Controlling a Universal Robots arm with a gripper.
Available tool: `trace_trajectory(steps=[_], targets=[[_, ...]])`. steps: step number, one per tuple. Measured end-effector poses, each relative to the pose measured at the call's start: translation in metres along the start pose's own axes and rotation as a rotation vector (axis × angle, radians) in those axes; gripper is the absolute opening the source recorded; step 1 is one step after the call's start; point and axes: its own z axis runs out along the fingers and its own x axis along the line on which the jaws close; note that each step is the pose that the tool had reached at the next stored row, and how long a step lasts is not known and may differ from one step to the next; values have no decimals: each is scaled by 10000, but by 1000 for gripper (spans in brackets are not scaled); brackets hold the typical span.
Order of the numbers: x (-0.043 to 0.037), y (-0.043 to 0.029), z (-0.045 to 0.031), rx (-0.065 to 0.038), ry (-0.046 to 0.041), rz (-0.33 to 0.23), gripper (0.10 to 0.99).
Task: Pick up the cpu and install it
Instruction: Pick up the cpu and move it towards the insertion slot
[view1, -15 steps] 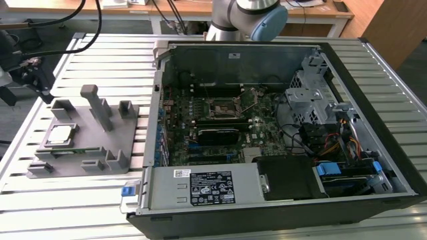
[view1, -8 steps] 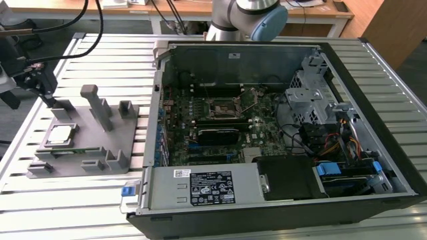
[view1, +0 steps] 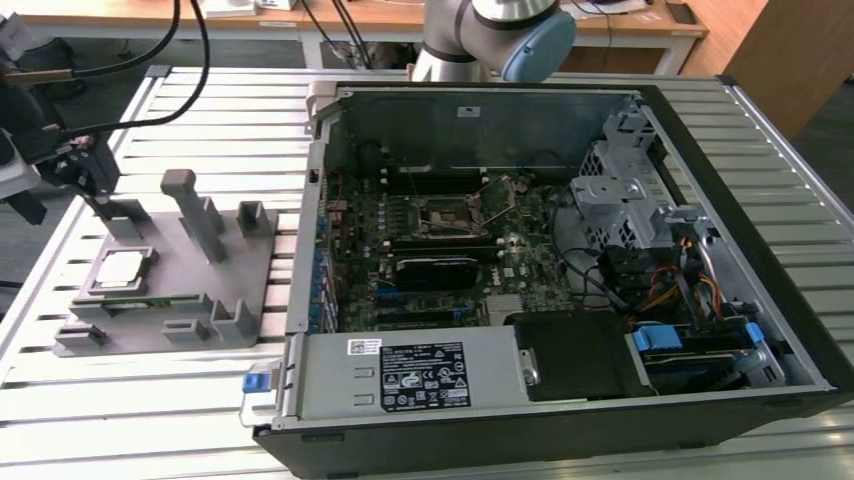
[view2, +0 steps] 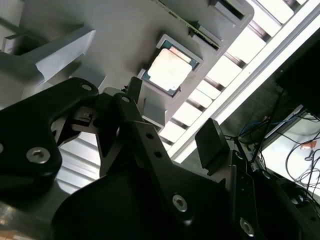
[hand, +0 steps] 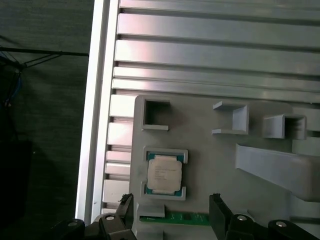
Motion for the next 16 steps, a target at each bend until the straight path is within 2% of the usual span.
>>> trace_trajectory(steps=[11,16], targets=[[-2,-9,152,-1,-1,0,706],[-2,-12,198,0,0,0,706]])
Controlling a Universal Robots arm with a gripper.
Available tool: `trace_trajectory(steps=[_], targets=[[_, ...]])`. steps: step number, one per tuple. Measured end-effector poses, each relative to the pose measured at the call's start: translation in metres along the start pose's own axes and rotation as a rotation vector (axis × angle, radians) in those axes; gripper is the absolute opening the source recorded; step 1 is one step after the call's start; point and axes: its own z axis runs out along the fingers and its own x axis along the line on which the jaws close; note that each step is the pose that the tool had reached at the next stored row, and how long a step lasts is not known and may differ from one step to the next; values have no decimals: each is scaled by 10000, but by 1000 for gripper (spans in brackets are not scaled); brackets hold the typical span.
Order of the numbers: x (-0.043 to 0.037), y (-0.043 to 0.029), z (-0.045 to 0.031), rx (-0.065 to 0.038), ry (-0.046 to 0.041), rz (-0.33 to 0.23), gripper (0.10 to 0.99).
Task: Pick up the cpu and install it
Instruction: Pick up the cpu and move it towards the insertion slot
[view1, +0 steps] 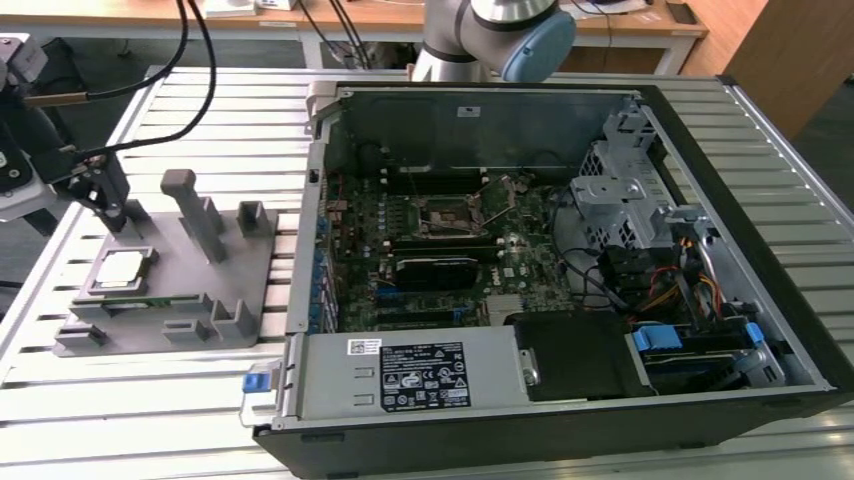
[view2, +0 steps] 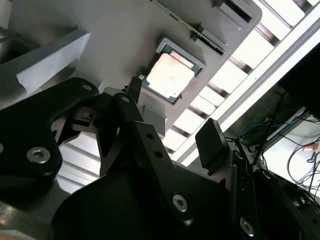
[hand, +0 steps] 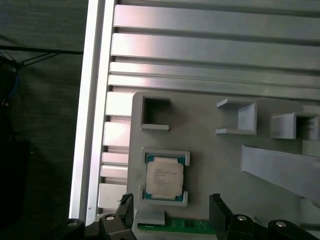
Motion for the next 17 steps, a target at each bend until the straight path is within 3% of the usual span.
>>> trace_trajectory(steps=[17], targets=[[-2,-10,160,0,-1,0,706]])
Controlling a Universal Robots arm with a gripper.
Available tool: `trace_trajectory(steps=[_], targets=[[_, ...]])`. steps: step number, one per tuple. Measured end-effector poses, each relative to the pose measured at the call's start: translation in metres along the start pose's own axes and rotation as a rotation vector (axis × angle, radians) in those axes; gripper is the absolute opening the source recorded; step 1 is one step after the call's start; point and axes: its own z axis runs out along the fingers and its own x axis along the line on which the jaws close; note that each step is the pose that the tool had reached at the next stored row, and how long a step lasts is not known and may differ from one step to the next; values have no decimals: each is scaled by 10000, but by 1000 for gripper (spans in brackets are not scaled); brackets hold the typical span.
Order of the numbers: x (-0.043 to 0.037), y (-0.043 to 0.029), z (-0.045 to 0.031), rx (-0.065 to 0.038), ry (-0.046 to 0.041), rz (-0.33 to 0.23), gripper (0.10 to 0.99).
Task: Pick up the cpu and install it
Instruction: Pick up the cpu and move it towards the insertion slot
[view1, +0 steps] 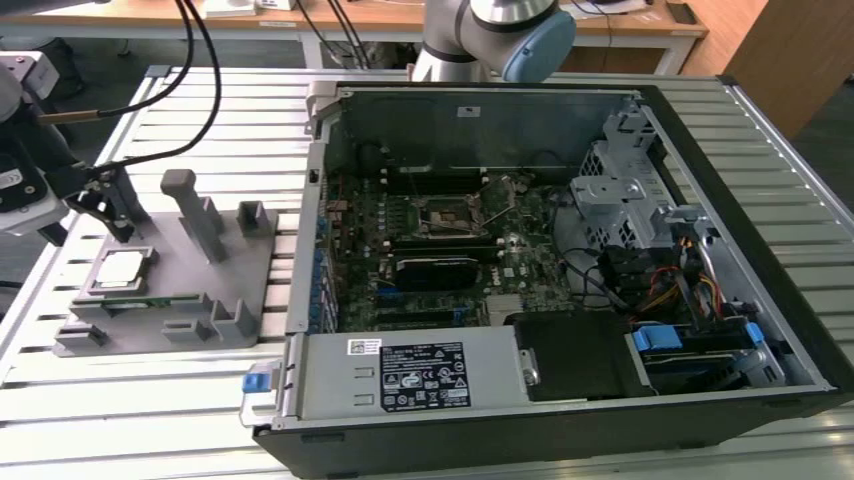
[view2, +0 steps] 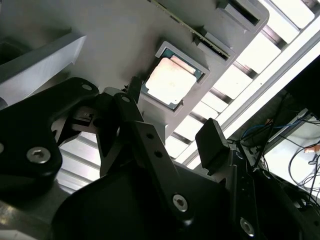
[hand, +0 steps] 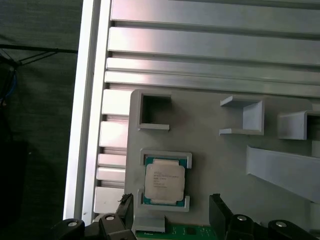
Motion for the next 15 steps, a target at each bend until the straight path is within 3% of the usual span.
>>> trace_trajectory(steps=[15], targets=[[-2,-10,170,-6,-2,30,706]])
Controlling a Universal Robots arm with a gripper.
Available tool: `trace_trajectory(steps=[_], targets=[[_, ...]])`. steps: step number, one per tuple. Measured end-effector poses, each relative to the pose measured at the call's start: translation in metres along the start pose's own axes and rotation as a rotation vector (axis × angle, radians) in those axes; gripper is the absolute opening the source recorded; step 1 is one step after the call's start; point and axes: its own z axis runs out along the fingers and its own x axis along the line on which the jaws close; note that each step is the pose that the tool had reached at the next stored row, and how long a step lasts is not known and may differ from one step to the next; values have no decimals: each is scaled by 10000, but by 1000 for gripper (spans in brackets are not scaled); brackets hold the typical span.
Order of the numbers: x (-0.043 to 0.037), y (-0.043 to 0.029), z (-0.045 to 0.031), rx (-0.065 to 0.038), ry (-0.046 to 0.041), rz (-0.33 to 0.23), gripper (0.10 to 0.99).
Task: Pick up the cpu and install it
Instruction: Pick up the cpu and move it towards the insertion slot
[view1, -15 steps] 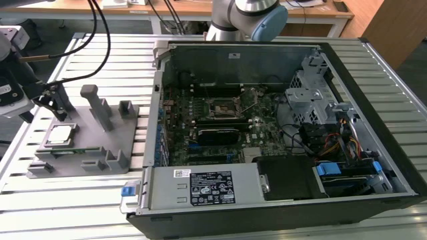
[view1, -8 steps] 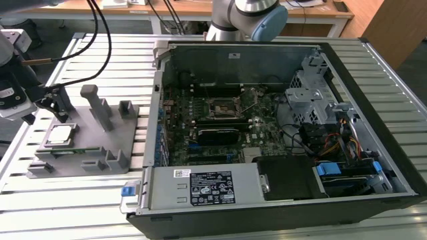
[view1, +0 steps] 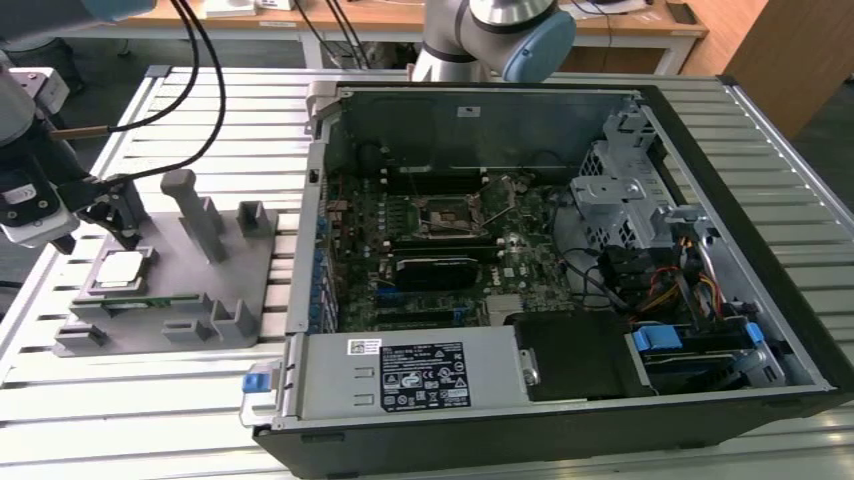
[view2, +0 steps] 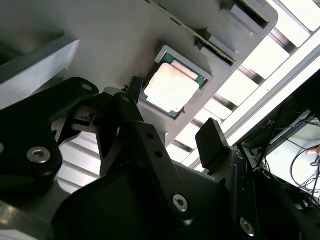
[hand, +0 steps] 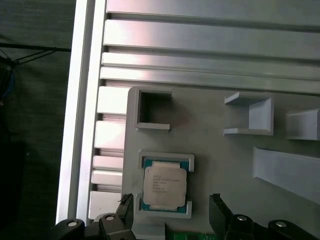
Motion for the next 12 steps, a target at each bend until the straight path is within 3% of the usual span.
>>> trace_trajectory(steps=[12], targets=[[-2,-8,120,-11,-13,210,706]])
